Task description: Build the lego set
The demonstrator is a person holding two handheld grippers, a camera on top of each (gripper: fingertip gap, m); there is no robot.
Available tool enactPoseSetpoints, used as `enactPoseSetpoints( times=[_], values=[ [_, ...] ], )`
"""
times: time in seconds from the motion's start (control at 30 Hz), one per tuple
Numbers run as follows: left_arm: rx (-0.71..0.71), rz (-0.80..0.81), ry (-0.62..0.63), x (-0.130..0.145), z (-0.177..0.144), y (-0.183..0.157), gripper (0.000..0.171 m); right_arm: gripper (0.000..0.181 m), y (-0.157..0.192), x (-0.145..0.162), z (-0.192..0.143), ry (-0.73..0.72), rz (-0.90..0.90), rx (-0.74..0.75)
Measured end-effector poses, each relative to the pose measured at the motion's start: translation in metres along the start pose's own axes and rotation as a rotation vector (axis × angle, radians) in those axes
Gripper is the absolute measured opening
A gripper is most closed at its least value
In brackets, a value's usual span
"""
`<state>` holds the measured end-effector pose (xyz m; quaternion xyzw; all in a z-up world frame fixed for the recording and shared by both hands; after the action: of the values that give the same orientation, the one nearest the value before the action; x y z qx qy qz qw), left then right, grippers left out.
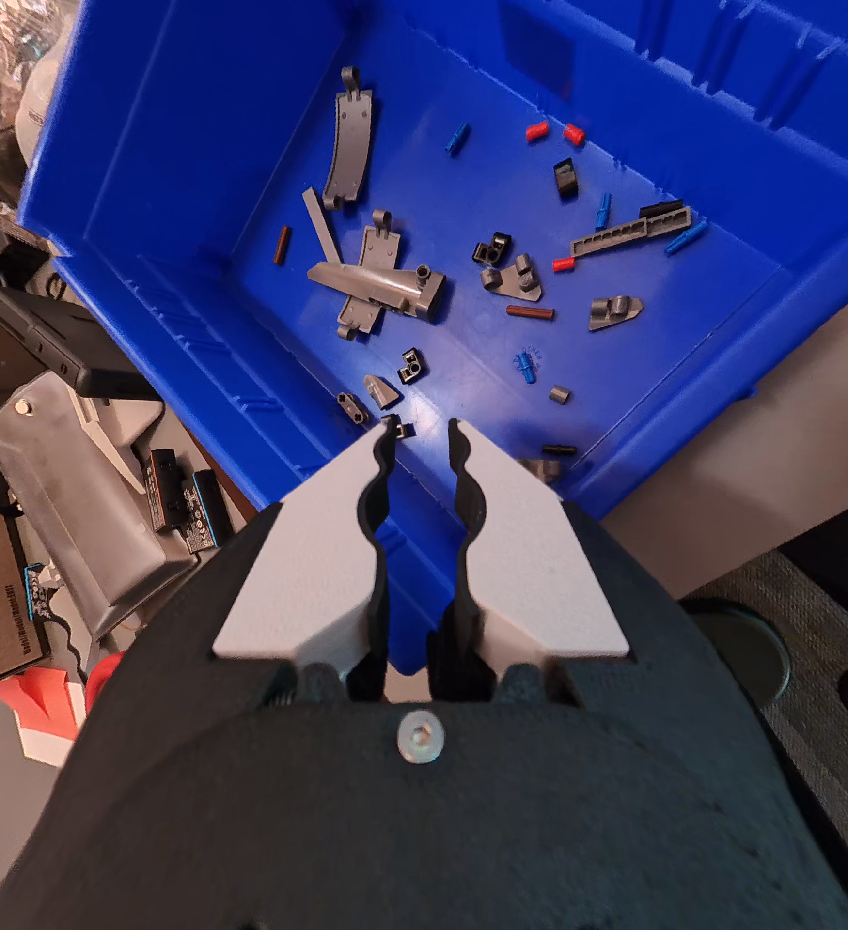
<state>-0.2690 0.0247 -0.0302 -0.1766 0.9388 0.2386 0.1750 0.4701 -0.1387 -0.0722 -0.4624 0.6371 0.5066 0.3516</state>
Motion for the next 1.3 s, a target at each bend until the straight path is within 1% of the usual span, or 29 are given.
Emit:
enactPoseSetpoints(
  times=[0.07, 0.13, 0.27, 0.33, 0.53, 0.67, 0.77, 0.87, 0.97, 1.03, 1.07, 1.1, 1.13, 1.27, 1.3],
  values=[
    [0.034, 0.008, 0.040, 0.002, 0.003, -0.003, 0.018, 0.054, 0.000, 0.000, 0.000, 0.000, -0.002, 0.000],
    [0.072, -0.001, 0.106, 0.005, 0.007, -0.005, 0.016, 0.054, 0.001, 0.000, 0.000, 0.000, -0.006, 0.000],
    [0.188, 0.002, 0.224, 0.008, 0.019, -0.015, 0.015, 0.054, 0.002, 0.000, 0.000, 0.002, -0.015, -0.002],
    [0.188, 0.025, 0.283, 0.008, 0.026, -0.017, 0.012, 0.054, 0.002, 0.000, 0.000, 0.000, -0.018, -0.005],
    [0.222, 0.059, 0.478, 0.014, 0.046, -0.021, 0.017, 0.054, 0.004, 0.001, 0.001, 0.005, -0.028, -0.017],
    [0.244, 0.036, 0.540, 0.015, 0.052, -0.021, 0.014, 0.054, 0.006, 0.001, 0.002, 0.014, -0.046, -0.019],
    [0.266, 0.042, 0.522, 0.012, 0.055, -0.024, 0.006, 0.054, 0.006, 0.001, 0.001, 0.013, -0.042, -0.023],
    [0.257, 0.067, 0.528, 0.008, 0.057, -0.026, 0.006, 0.054, 0.006, 0.001, 0.001, 0.013, -0.040, -0.025],
    [0.296, 0.091, 0.459, -0.004, 0.058, -0.033, 0.006, 0.054, 0.006, 0.001, 0.002, 0.014, -0.042, -0.025],
    [0.325, 0.101, 0.433, -0.010, 0.059, -0.037, 0.008, 0.054, 0.006, 0.001, 0.001, 0.013, -0.041, -0.025],
    [0.324, 0.100, 0.410, -0.013, 0.060, -0.038, 0.016, 0.054, 0.006, 0.001, 0.001, 0.012, -0.041, -0.025],
    [0.311, 0.093, 0.390, -0.015, 0.061, -0.035, 0.021, 0.054, 0.006, 0.001, 0.001, 0.012, -0.040, -0.025],
    [0.298, 0.085, 0.379, -0.018, 0.060, -0.032, 0.022, 0.054, 0.006, 0.001, 0.001, 0.013, -0.040, -0.025],
    [0.144, 0.084, 0.293, -0.034, 0.061, -0.007, 0.031, 0.054, 0.006, 0.001, 0.002, 0.015, -0.042, -0.025],
    [0.137, 0.081, 0.285, -0.037, 0.063, -0.004, 0.031, 0.054, 0.006, 0.001, 0.002, 0.015, -0.042, -0.025]
  ],
)
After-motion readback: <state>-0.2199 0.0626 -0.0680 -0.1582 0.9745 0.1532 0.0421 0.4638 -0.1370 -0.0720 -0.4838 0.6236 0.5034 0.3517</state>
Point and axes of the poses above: each gripper's, where its closed fingertips meet, z out along the fingers, x out of its underside, y = z × x across the jaws, the point moved 7 cm from there along -z, back along the fingers, and after that the axes turned 1 degree about z, right-handed, at the moved point
